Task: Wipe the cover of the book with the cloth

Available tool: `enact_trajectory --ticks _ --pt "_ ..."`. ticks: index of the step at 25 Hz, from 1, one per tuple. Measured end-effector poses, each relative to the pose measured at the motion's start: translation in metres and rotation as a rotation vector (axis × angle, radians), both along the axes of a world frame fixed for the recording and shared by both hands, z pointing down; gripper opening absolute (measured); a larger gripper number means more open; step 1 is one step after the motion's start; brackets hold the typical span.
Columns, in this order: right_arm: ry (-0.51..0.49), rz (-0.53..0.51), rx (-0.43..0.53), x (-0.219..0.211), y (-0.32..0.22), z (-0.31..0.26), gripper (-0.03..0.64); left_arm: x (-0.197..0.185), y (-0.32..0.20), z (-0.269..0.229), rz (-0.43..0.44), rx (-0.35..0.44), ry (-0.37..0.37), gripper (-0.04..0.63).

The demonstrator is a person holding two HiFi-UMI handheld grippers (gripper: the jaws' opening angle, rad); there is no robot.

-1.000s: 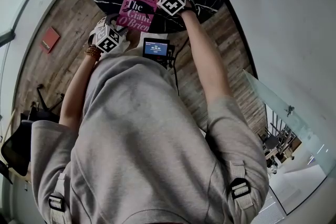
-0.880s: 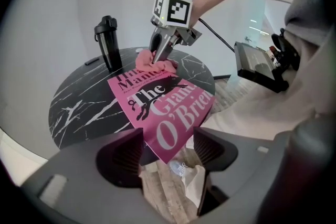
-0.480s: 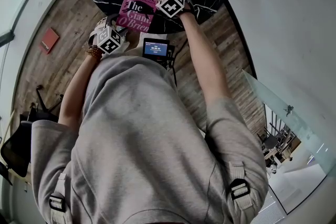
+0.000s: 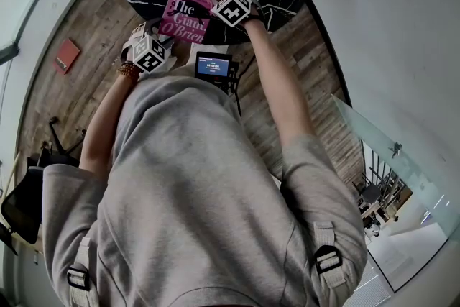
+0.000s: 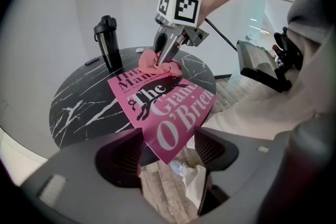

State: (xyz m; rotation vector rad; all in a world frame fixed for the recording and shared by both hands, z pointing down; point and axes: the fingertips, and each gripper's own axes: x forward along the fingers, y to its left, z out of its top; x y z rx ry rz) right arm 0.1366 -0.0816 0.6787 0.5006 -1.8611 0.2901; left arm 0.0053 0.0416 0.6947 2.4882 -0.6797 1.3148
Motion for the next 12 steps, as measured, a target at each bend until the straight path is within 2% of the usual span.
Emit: enact_trajectory --ticks 12 --pt "-0.011 -0.024 -0.023 -0.005 0.019 0.0 0.098 0.001 0.0 0.0 -0.006 0.002 -0.007 0.313"
